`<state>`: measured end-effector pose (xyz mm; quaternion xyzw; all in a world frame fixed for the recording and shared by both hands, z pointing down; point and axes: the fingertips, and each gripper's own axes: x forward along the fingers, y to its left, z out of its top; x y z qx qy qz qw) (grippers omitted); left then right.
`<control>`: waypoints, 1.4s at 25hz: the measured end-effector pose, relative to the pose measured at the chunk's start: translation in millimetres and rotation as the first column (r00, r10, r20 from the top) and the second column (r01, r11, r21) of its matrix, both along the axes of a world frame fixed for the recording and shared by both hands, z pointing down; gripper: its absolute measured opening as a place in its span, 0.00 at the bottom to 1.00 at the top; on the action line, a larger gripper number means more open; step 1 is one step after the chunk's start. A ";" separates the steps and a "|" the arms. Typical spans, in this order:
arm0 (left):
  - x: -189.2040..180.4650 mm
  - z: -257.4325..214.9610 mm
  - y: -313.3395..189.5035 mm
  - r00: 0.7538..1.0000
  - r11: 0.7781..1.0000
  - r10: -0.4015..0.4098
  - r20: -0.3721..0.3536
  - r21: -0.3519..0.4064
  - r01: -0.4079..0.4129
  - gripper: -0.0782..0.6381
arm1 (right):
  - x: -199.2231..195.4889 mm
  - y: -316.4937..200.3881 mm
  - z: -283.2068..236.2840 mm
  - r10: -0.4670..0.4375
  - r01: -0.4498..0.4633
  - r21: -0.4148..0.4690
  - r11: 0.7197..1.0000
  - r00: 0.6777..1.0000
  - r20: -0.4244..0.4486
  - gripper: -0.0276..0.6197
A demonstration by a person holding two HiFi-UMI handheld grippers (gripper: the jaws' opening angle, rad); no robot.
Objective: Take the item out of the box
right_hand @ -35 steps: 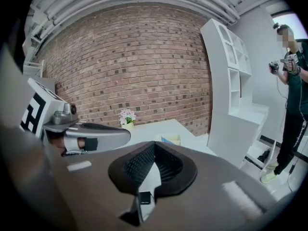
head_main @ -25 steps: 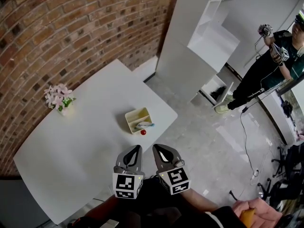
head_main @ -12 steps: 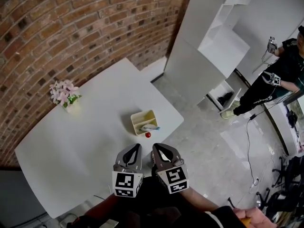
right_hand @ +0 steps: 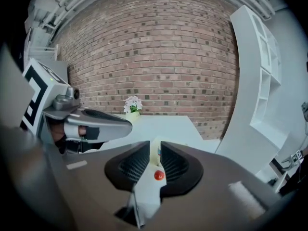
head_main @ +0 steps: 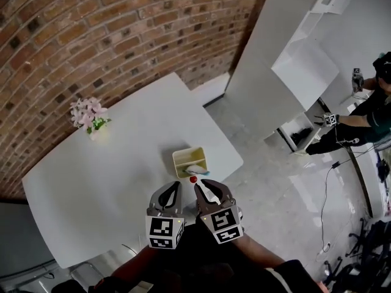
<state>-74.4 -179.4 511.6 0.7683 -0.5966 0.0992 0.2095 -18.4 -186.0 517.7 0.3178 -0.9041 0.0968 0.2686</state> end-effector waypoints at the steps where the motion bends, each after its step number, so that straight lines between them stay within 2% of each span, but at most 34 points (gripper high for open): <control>1: -1.0 1.8 -2.2 1.000 1.000 -0.009 0.001 -0.004 0.009 0.12 | -0.3 -3.0 2.7 -0.010 0.010 -0.004 1.000 1.000 -0.007 0.15; 7: -6.6 15.4 -13.3 0.998 0.998 -0.055 0.003 -0.039 0.055 0.12 | -1.6 -18.7 26.7 -0.067 0.065 -0.045 0.997 0.996 -0.062 0.20; 18: -16.6 40.2 -27.0 0.992 0.988 -0.121 0.028 -0.091 0.123 0.12 | 0.0 -36.2 60.7 -0.156 0.141 -0.095 0.986 0.972 -0.174 0.24; 26: -22.0 58.6 -26.8 0.988 0.979 -0.151 0.026 -0.134 0.153 0.12 | -9.8 -41.4 64.7 -0.206 0.192 -0.094 0.977 0.962 -0.176 0.26; 35: -21.8 62.2 -32.3 0.988 0.979 -0.154 0.019 -0.134 0.155 0.12 | -11.0 -43.0 75.0 -0.226 0.207 -0.115 0.972 0.954 -0.195 0.26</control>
